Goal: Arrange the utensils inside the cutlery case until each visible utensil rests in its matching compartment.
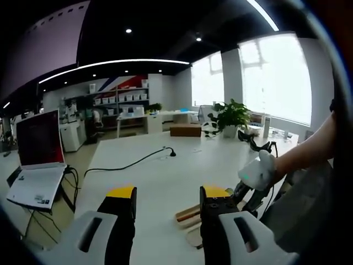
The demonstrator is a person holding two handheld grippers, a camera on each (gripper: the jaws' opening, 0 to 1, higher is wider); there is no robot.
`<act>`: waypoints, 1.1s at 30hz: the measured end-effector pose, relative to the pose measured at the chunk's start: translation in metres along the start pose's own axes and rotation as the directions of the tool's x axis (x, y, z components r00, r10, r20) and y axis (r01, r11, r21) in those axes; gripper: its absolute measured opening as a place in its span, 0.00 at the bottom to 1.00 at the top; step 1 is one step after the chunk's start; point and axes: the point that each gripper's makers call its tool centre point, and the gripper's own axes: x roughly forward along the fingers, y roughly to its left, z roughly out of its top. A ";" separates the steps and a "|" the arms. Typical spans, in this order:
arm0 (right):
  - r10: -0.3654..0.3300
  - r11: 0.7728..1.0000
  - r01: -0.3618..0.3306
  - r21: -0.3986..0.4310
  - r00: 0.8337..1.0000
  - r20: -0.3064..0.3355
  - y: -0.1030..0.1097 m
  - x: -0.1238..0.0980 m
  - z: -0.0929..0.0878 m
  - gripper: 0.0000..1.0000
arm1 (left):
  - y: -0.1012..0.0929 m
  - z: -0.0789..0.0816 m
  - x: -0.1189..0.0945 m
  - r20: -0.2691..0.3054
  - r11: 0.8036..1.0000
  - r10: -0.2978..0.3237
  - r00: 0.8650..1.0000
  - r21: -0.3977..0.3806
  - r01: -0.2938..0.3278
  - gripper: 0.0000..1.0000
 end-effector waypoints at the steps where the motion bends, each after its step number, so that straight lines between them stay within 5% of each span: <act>1: 0.008 1.000 -0.008 -0.002 1.000 0.002 0.002 0.001 0.001 0.19 | 0.000 0.000 0.000 -0.001 1.000 0.000 1.000 0.001 0.000 0.47; 6: 0.050 0.998 -0.051 0.022 0.998 0.046 0.010 0.004 0.008 0.20 | -0.001 -0.001 0.001 -0.006 1.000 -0.002 1.000 0.003 0.002 0.47; 33: 0.154 0.987 -0.155 0.047 0.988 0.021 0.032 0.027 -0.002 0.14 | -0.002 -0.002 0.001 -0.011 1.000 -0.007 1.000 0.003 0.007 0.47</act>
